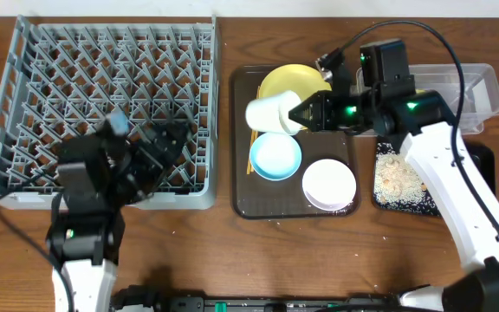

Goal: Sort waste into correct bins and load items into the dishwasher
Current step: 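Move white cup left toward left gripper above dish rack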

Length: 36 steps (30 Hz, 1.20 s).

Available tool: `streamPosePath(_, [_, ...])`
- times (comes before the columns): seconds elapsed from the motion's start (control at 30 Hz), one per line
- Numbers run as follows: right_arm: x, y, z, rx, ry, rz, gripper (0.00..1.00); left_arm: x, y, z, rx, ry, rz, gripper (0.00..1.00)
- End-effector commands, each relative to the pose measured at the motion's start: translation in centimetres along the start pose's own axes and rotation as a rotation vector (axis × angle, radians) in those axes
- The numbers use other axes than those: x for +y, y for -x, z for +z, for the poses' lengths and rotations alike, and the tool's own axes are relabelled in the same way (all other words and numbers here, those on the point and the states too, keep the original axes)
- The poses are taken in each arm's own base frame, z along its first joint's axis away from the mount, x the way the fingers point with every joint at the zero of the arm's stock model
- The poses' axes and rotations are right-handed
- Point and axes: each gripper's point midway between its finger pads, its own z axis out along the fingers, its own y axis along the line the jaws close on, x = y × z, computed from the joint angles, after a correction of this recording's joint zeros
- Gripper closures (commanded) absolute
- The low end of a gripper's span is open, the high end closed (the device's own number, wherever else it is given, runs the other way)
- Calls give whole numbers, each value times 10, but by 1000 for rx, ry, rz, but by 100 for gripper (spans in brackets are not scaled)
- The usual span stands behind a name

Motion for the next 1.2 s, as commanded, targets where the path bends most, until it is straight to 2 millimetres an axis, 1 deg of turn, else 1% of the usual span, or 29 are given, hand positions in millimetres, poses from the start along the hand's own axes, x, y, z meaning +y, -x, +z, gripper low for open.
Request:
streamPosePath(0.0, [27, -5, 9, 74, 234, -84, 99, -38, -30, -1, 240, -205, -3, 9])
streamPosePath(0.07, [37, -3, 12, 87, 339, -121, 99, -52, -37, -2, 319, -297, 52, 9])
streamPosePath(0.13, [44, 1, 14, 93, 433, -160, 99, -59, -42, -3, 378, -356, 96, 9])
streamPosePath(0.33, [55, 7, 18, 119, 605, -208, 99, -50, -46, 6, 465, -368, 53, 9])
streamPosePath(0.47, [61, 8, 23, 120, 616, -227, 99, -44, -44, 13, 478, -354, 25, 9])
streamPosePath(0.57, [63, 6, 32, 127, 596, -215, 99, -43, -44, 14, 480, -350, 19, 9])
streamPosePath(0.7, [65, -1, 48, 150, 569, -193, 99, -43, -44, 14, 480, -350, 18, 9])
streamPosePath(0.83, [62, -8, 65, 182, 560, -166, 99, -43, -44, 14, 481, -350, 16, 9])
streamPosePath(1.17, [74, -15, 73, 203, 576, -184, 99, -43, -44, 14, 481, -350, 16, 9])
